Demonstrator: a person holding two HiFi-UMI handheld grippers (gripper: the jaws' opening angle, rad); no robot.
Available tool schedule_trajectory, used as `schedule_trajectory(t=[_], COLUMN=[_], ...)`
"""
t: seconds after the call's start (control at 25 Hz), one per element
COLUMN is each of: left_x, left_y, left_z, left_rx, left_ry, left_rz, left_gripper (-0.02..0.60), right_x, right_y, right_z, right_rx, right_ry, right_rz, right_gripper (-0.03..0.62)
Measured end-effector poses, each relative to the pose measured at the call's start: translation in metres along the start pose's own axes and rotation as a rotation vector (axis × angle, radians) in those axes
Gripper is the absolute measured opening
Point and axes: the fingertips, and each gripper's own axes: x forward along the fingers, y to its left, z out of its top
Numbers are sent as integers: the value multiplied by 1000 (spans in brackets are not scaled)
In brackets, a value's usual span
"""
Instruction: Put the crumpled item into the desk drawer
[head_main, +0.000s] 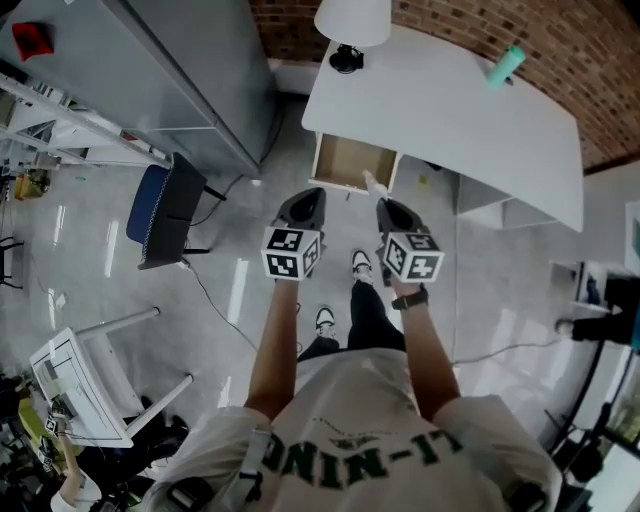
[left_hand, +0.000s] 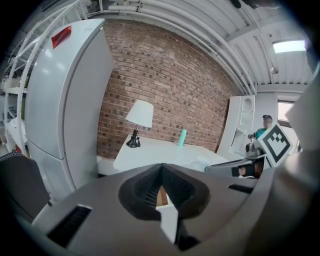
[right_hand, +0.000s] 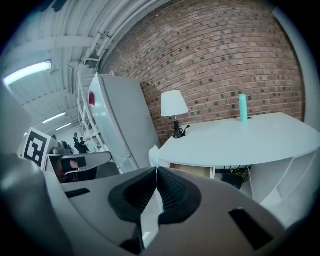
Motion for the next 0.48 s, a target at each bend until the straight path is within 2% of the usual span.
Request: schedule_trajectory(t=[0.48], left_x=[50], left_y=[21], left_z=[-30], left_rx=[-35], left_ry=[64], left_rz=[-13], left_gripper=[-2], right_x=[57], right_y=[-21], right_z=[-7], right_rx=[-39], right_ry=[36], right_rz=[41], right_gripper=[8])
